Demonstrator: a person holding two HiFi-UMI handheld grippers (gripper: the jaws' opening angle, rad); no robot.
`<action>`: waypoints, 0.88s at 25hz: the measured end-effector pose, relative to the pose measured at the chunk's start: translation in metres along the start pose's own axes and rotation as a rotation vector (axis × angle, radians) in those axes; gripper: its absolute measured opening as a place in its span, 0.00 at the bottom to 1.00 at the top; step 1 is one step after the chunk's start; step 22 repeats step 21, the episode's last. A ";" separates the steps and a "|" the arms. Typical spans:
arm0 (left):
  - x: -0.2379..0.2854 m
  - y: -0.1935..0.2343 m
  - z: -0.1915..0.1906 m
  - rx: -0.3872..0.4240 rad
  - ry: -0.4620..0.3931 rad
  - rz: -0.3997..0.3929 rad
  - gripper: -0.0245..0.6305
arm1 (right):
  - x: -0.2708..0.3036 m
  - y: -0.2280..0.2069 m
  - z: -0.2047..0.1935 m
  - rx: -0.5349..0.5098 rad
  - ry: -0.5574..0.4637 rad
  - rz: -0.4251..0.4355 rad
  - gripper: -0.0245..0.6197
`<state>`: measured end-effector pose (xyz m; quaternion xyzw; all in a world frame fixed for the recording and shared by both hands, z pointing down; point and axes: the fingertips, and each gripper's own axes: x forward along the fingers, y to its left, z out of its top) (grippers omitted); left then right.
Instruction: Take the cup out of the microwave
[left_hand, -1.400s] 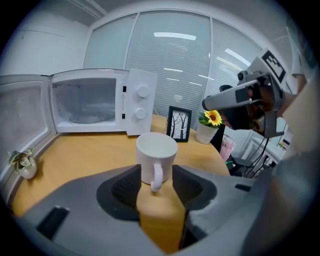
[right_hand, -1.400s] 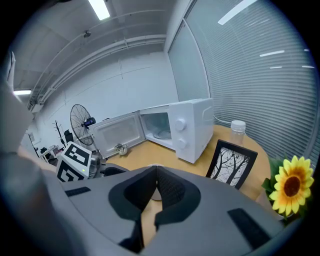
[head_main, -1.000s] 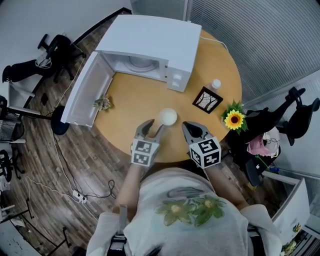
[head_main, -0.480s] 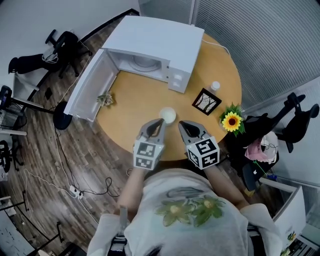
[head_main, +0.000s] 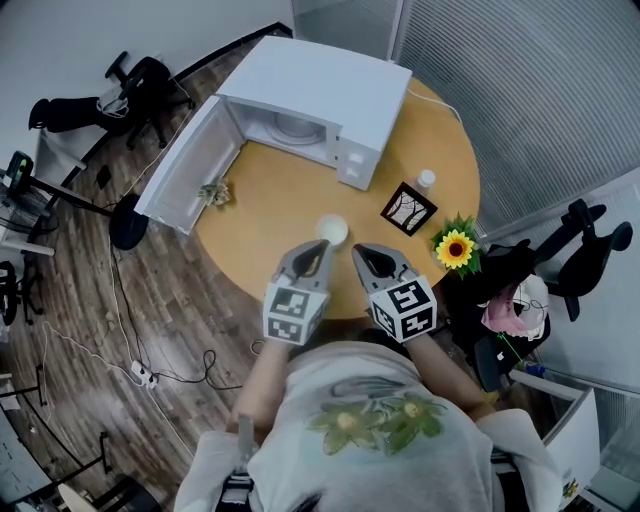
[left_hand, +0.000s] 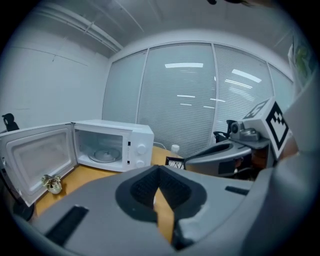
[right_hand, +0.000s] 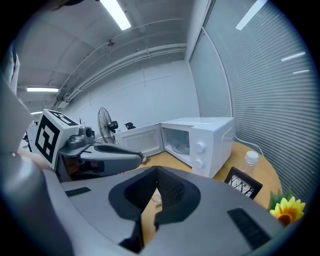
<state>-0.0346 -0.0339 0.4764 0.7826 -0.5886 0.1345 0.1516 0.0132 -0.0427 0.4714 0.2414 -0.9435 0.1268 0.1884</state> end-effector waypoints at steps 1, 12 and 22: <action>-0.002 -0.002 0.002 0.001 -0.002 0.004 0.04 | -0.003 0.001 0.002 -0.004 -0.002 0.004 0.06; -0.026 -0.009 0.020 -0.043 -0.007 0.067 0.04 | -0.029 0.010 0.016 -0.034 0.010 0.058 0.06; -0.038 -0.020 0.008 -0.060 0.001 0.098 0.04 | -0.042 0.020 0.005 -0.038 0.028 0.082 0.06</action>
